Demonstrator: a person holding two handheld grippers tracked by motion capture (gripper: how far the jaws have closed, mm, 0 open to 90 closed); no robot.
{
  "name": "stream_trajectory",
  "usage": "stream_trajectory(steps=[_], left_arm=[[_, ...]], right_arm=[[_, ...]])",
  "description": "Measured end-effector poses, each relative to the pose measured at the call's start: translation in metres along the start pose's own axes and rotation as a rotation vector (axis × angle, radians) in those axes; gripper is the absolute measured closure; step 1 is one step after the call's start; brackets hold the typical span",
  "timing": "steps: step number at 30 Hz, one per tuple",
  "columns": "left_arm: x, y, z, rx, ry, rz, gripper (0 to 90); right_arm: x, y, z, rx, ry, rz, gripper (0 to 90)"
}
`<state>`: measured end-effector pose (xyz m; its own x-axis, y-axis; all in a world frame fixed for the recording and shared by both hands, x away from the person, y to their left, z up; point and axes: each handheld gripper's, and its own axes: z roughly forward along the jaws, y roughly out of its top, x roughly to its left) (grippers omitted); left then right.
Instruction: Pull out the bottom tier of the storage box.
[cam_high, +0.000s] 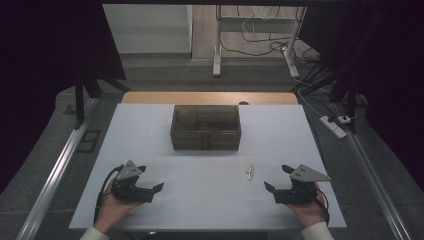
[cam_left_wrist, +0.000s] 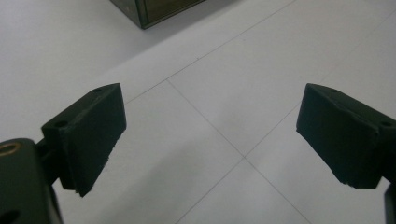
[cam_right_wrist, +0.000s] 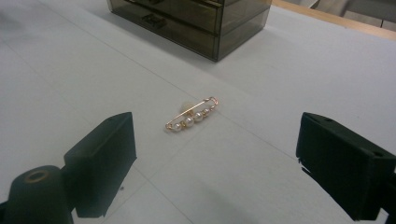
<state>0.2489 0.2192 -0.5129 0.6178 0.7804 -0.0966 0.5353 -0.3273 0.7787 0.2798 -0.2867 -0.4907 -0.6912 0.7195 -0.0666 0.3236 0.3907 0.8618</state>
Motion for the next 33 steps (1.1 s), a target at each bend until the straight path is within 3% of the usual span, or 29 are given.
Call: stream_trajectory(steps=[11, 22, 33], left_arm=[[0.001, -0.003, -0.001, -0.003, 0.002, 0.008, 8.2], [0.008, -0.005, 0.000, -0.010, -0.012, 0.008, 8.4], [0.007, -0.012, -0.005, -0.005, 0.011, -0.005, 8.7]], right_arm=[[-0.006, -0.002, 0.004, 0.003, 0.017, 0.030, 12.2], [-0.001, 0.003, 0.011, 0.014, 0.014, 0.023, 12.9], [0.003, 0.011, 0.018, -0.012, 0.040, 0.024, 13.9]])
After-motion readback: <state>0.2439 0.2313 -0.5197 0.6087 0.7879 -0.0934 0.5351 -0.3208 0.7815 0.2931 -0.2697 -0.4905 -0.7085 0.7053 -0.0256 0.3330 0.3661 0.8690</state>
